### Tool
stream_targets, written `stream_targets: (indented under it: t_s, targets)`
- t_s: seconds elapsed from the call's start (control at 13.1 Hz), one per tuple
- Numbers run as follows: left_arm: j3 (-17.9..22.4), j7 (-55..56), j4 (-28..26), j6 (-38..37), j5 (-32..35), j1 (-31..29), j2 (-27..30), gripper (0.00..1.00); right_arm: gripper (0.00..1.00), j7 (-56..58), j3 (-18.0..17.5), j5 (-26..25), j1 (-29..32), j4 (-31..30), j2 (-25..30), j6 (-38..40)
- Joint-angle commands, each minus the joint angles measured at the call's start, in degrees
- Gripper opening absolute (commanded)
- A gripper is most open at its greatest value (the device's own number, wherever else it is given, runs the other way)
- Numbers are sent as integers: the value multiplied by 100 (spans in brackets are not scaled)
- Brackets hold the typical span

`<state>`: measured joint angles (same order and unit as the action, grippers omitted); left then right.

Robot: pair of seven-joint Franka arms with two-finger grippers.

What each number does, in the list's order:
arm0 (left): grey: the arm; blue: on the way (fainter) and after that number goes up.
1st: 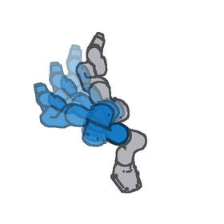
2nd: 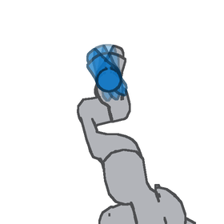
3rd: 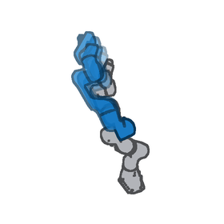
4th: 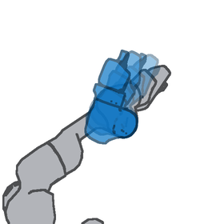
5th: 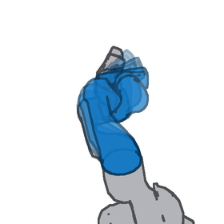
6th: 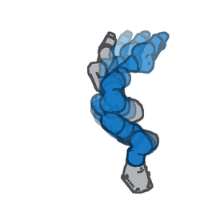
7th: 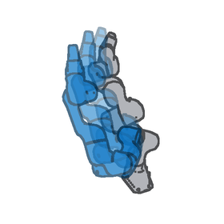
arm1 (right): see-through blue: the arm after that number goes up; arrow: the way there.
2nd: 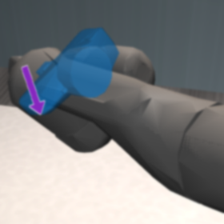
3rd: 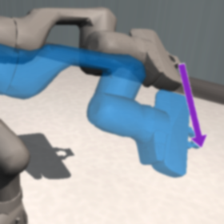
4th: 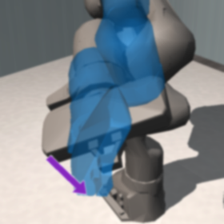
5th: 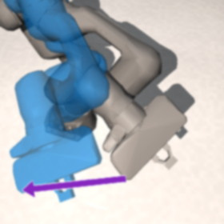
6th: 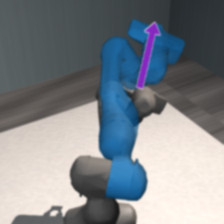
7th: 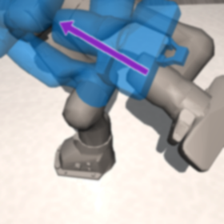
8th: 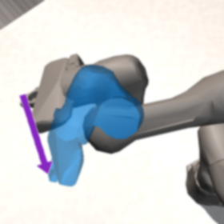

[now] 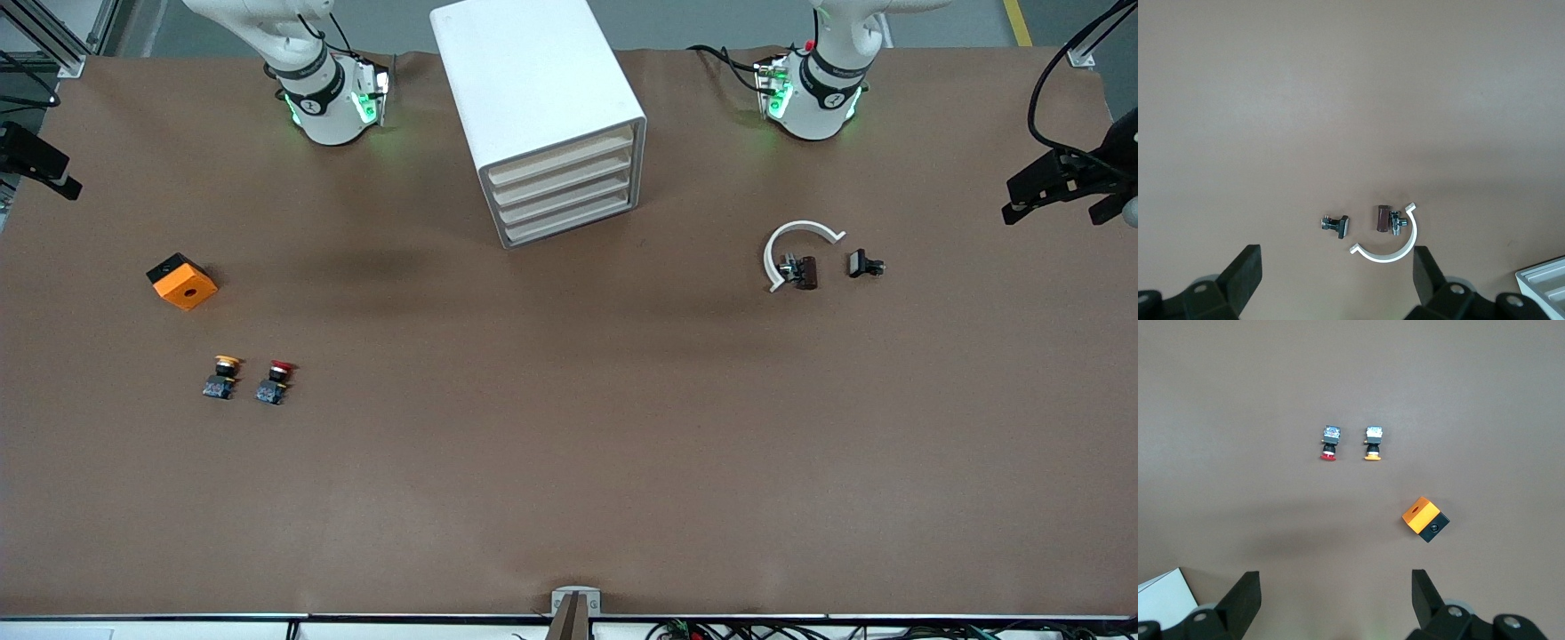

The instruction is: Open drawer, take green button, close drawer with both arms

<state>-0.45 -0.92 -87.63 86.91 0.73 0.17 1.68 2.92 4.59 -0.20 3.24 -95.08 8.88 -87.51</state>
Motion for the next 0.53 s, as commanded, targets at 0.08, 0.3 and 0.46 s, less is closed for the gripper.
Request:
stream_targets:
  t_s: [0.08,0.3,0.46]
  targets:
    - [10,48,71,-16,-64,0,-36,100,100,7,-81,-32,107,-98,123,-39]
    - [10,144,62,-16,-64,-8,-36,100,100,7,-81,-32,115,-98,123,-39]
    - [19,362,36,-42,-64,-34,-62,100,100,16,-81,-32,115,-98,123,-39]
